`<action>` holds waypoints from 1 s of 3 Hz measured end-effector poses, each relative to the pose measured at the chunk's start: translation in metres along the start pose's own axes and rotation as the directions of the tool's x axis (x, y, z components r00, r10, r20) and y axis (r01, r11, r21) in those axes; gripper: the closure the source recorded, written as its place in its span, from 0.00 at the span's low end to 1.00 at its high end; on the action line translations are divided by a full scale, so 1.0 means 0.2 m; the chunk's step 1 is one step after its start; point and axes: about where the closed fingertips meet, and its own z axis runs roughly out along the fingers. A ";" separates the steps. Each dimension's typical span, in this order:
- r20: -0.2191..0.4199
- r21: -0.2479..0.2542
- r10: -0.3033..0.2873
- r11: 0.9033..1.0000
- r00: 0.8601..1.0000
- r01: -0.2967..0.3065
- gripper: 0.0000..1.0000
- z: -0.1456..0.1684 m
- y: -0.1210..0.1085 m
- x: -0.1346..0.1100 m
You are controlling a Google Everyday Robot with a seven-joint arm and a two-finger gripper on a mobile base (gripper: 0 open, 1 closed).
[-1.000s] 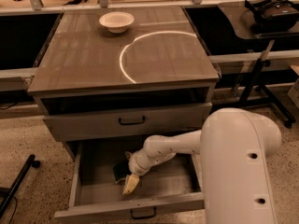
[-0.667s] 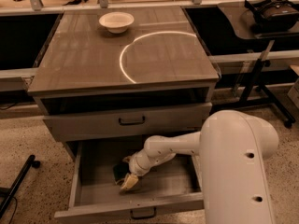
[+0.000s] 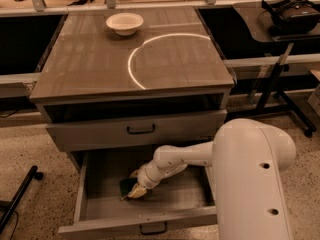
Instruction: Pick sponge from middle drawer and place on counter
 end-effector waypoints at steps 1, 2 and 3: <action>0.076 0.046 -0.053 0.998 0.996 0.050 1.00 -0.20 0.05 -0.09; 0.172 0.103 -0.104 0.991 0.980 0.087 1.00 -0.45 0.12 -0.18; 0.248 0.150 -0.147 0.982 0.958 0.111 1.00 -0.72 0.15 -0.19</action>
Offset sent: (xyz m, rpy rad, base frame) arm -0.0300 -0.0681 0.1600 0.3073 -0.2180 -0.0185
